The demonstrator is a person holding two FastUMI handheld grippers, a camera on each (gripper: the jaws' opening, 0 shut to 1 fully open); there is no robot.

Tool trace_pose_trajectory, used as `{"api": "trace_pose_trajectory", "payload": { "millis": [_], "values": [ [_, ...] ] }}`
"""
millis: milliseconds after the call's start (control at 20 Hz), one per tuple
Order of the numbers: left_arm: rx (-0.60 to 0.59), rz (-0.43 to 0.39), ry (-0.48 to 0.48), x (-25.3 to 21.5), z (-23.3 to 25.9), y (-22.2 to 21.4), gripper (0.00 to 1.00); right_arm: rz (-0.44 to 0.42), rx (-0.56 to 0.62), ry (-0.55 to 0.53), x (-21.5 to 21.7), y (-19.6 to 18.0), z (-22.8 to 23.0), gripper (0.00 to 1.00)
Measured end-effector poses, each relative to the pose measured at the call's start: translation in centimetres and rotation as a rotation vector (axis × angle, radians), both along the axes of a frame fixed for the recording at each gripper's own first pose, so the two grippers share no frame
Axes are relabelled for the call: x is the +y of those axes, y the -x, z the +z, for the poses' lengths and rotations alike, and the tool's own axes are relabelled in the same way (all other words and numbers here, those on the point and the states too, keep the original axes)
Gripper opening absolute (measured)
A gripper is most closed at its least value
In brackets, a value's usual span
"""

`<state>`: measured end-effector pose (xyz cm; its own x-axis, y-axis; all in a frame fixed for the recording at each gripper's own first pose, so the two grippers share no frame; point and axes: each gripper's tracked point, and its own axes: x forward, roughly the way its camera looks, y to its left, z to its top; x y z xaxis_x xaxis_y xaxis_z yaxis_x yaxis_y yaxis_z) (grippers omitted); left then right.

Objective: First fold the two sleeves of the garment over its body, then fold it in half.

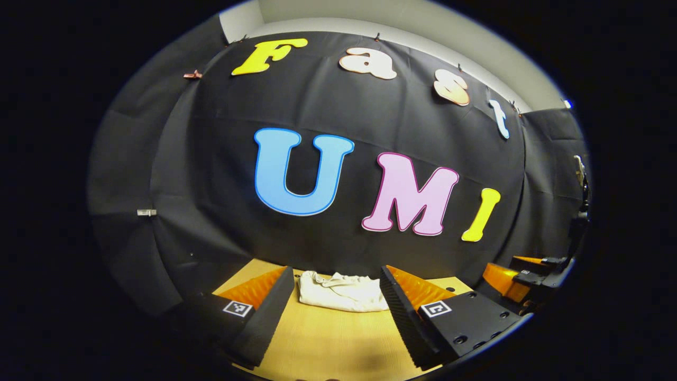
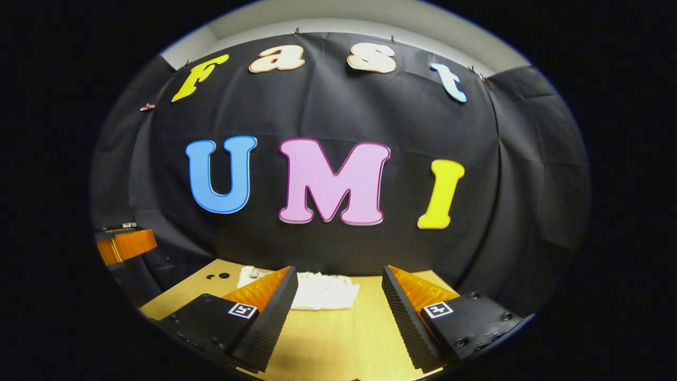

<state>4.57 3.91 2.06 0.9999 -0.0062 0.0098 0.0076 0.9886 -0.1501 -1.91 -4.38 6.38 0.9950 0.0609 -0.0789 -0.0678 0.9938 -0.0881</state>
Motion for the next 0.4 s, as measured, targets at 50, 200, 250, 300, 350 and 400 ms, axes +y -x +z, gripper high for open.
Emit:
{"api": "trace_pose_trajectory", "payload": {
  "millis": [50,200,250,300,350,400],
  "values": [
    [0.000,0.008,-0.020,0.4,-0.2,0.5,0.98,-0.003,0.015,-0.005,0.1,0.6,-0.4,0.98],
    [0.003,0.035,-0.042,1.5,-1.2,1.6,0.97,0.018,0.043,-0.003,1.1,2.3,-1.4,0.98],
    [0.009,0.043,-0.032,1.9,-1.6,1.9,0.97,0.026,0.047,0.007,1.4,2.5,-1.5,0.98],
    [0.013,0.050,-0.025,2.1,-1.8,2.2,0.97,0.032,0.046,0.016,1.6,2.6,-1.4,0.98],
    [0.013,0.050,-0.025,2.2,-2.0,2.4,0.97,0.030,0.048,0.020,1.6,2.6,-1.5,0.97],
    [0.020,0.048,-0.030,2.2,-2.4,2.4,0.97,0.031,0.050,0.017,1.7,2.6,-1.6,0.98]
  ]
}}
